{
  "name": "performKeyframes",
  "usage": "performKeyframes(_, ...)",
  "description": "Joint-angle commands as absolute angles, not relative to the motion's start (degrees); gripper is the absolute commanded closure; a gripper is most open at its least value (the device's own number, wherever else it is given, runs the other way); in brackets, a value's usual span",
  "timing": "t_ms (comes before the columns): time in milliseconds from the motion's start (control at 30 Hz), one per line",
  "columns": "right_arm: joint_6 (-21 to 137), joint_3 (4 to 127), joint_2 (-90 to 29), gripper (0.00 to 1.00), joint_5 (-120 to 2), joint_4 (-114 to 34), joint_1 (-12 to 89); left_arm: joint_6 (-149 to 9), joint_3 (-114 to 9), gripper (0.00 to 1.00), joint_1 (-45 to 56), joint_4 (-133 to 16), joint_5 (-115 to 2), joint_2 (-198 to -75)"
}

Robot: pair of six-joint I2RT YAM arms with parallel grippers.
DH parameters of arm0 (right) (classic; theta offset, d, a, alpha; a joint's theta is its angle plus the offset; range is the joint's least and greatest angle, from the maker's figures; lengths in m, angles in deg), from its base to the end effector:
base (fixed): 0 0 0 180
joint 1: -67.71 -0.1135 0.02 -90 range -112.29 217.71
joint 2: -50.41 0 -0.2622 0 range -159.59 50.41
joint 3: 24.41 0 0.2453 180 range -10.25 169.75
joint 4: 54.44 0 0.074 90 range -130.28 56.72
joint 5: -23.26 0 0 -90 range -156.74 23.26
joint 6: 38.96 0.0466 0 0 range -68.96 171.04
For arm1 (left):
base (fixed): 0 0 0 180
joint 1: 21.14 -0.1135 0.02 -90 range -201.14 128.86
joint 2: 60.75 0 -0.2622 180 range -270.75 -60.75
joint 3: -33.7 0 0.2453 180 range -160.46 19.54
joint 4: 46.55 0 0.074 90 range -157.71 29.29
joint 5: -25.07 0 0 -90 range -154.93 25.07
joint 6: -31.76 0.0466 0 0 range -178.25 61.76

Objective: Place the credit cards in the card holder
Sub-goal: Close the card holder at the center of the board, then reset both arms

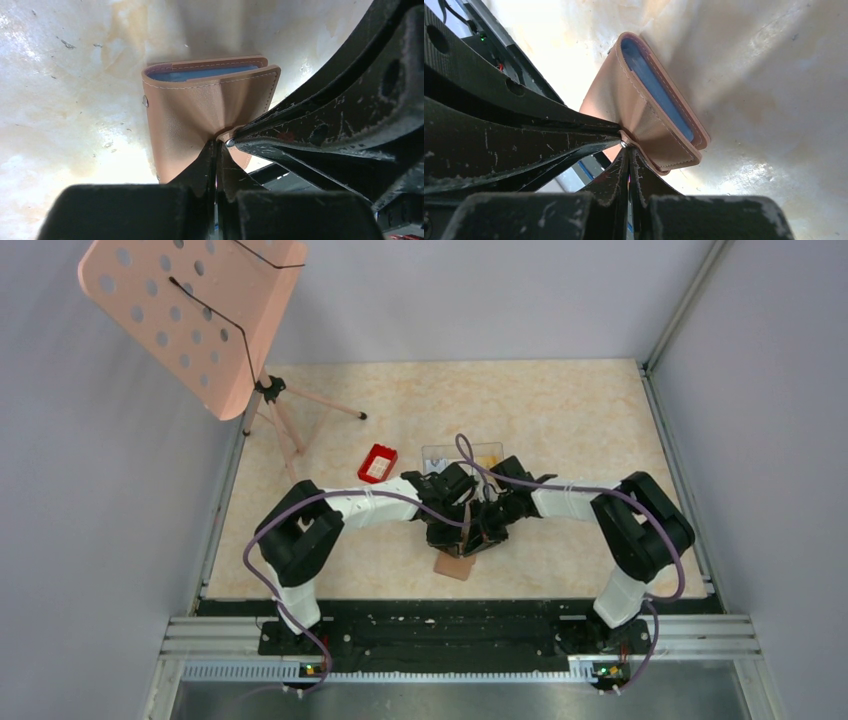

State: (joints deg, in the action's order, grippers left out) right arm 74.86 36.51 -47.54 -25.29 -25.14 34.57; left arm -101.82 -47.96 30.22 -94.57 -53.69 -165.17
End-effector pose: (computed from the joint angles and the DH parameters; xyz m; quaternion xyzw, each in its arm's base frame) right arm 0.2308 0.1876 0.1257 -0.1467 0.9065 0.3959 0.0034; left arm 0.2120 -0.2798 0.1595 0.0829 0.9779 -0.1877 0.0412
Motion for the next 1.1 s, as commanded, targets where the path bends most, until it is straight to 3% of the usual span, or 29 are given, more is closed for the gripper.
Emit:
performKeyframes(0,71.23,37.20,-50.99,1.00,-34.71,-21.44,32.35,-102.08,-47.96,1.00,30.62,-93.83,-54.02,-168.14)
performKeyframes(233,70.45,37.32,-50.80,1.00,-37.13,-20.07,31.59,-102.47,-46.02,0.99,30.63,-92.16,-54.72,-166.76)
performKeyframes(433,73.82,40.47,-43.31,0.99,-34.58,-21.35,31.95,-102.58,-45.56,0.54,30.13,-88.07,-55.52,-158.94)
performKeyframes(533,75.59,42.15,-38.72,0.86,-34.20,-21.73,33.07,-103.08,-44.84,0.39,29.21,-85.46,-55.85,-153.44)
performKeyframes(700,77.17,42.15,-32.15,0.56,-33.72,-21.74,38.41,-105.20,-39.80,0.14,25.44,-79.48,-54.44,-145.49)
performKeyframes(800,78.30,40.71,-28.59,0.31,-32.24,-21.87,43.34,-108.01,-32.48,0.10,20.14,-73.01,-49.45,-140.39)
performKeyframes(867,79.41,39.22,-26.24,0.19,-30.61,-22.60,47.09,-110.34,-26.78,0.07,16.04,-67.30,-46.60,-136.52)
performKeyframes(1067,81.93,33.81,-20.98,0.03,-27.65,-24.65,57.44,-113.44,-15.06,0.01,6.03,-61.17,-44.06,-124.82)
